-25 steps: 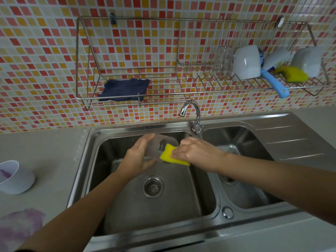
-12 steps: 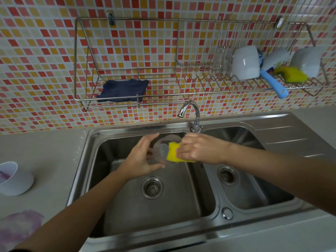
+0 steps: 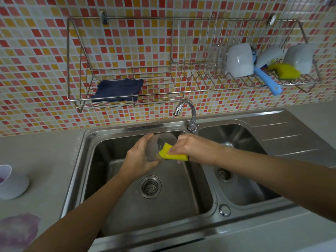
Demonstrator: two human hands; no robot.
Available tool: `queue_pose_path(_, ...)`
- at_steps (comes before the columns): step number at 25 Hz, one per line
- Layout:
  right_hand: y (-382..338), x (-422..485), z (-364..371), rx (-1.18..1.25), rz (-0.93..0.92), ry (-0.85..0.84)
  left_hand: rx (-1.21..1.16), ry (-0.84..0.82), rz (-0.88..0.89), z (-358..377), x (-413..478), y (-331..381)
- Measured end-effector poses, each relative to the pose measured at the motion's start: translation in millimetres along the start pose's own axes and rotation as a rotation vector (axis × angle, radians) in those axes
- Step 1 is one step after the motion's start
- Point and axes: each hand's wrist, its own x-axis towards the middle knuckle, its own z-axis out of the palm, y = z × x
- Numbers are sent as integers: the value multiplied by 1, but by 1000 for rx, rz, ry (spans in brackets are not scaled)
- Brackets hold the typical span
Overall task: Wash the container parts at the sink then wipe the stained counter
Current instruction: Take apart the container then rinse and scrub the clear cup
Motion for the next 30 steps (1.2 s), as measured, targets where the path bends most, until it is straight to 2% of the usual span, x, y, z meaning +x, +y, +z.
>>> queue_pose_path(2, 0, 2, 2, -220, -84, -6, -23, -12, 1, 2, 1, 4)
queue_pose_path(6, -2, 0, 4, -374, -208, -32, -128, -16, -18, 6, -1, 13)
queue_pose_path(10, 13, -4, -14, -604, -465, -90, -288, -288, -26, -9, 0, 4)
queue_pose_path(13, 20, 6, -22, -668, -587, -76, -240, -364, 21, -9, 4, 5)
queue_pose_path(16, 20, 10, -24, -499, -458, 1, -132, -240, 1, -2, 5, 11)
queue_pose_path(19, 12, 7, -12, 30, -134, 40, -102, -50, -123, 1, 5, 12)
queue_pose_path(20, 8, 6, -9, 121, -52, 29, -95, -18, -141, 0, 5, 12)
queue_pose_path(21, 8, 7, -9, 128, -26, -14, -85, -8, -143, 0, 5, 12)
queue_pose_path(24, 14, 12, -14, -346, -143, -143, -73, -34, -115, -2, 8, 12)
queue_pose_path(25, 14, 12, -13, -423, -174, -127, -85, -37, -116, -2, 8, 14)
queue_pose_path(28, 13, 10, -5, -296, -222, -48, -107, 12, -160, 2, 5, 23)
queue_pose_path(30, 16, 7, -9, -296, -246, -39, -123, 24, -181, 5, 4, 23)
